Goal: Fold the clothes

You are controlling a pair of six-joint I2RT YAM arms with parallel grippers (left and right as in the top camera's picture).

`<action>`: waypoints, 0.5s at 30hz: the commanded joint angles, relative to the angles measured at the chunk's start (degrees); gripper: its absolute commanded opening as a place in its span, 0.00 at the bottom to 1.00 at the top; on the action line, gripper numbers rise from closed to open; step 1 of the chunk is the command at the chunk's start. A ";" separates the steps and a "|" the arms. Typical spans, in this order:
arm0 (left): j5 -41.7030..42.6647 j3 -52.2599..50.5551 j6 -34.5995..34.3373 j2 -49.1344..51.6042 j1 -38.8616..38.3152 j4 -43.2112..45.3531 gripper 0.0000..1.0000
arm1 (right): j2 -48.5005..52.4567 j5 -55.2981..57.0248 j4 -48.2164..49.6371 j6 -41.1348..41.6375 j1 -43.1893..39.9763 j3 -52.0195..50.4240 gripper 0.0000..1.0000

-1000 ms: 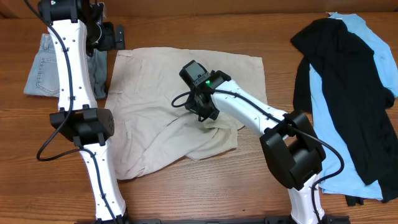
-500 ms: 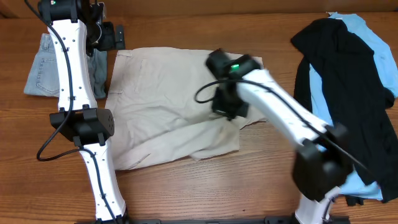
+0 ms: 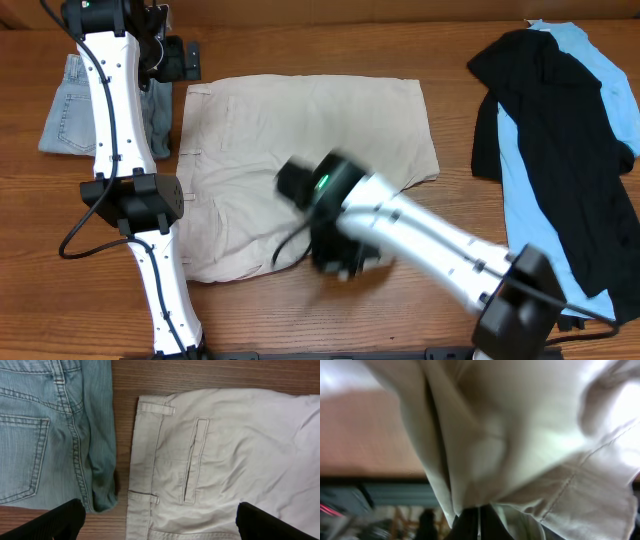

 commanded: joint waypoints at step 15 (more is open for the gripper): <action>0.07 1.09 2.80 -0.50 -0.39 0.46 1.00 | -8.55 14.80 5.03 4.76 -4.79 1.79 0.73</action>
